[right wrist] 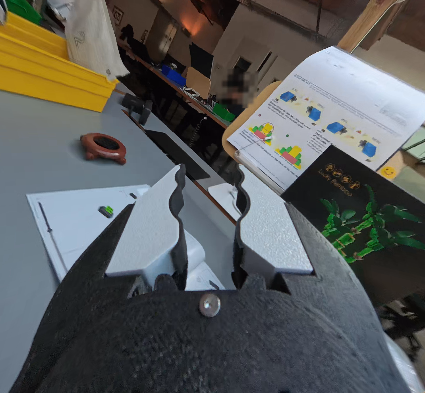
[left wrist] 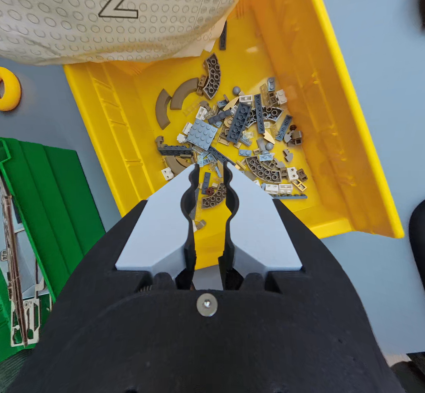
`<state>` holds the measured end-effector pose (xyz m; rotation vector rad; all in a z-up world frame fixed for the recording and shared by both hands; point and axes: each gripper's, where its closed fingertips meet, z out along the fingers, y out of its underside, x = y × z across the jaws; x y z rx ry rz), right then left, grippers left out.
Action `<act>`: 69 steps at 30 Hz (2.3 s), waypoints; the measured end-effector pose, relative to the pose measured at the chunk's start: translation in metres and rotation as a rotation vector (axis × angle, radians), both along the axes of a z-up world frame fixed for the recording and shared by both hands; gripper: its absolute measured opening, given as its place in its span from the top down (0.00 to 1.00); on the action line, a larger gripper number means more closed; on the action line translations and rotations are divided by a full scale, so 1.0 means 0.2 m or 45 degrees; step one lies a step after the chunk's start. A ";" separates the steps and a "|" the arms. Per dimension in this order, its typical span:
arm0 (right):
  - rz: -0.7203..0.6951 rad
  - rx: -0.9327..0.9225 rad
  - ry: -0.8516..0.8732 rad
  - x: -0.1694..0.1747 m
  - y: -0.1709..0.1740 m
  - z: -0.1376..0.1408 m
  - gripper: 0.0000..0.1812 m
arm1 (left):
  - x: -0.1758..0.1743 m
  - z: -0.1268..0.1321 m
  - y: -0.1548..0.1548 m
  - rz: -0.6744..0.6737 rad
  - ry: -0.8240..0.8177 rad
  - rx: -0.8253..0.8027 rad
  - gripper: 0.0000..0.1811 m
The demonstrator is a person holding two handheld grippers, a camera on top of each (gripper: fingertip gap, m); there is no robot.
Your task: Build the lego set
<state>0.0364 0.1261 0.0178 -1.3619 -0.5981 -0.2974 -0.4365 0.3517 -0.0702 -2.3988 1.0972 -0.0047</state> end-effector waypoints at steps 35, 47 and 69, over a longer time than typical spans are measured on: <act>-0.576 -0.724 0.517 0.97 -0.35 -0.54 0.81 | 0.12 0.09 0.12 0.494 -0.033 0.153 0.86; -0.590 -0.528 0.448 1.04 -0.35 -0.47 0.83 | 0.11 0.20 0.15 0.462 -0.261 0.283 0.87; -0.370 -0.357 0.147 0.97 -0.35 -0.41 0.85 | -0.03 0.11 0.13 0.121 0.164 0.303 0.93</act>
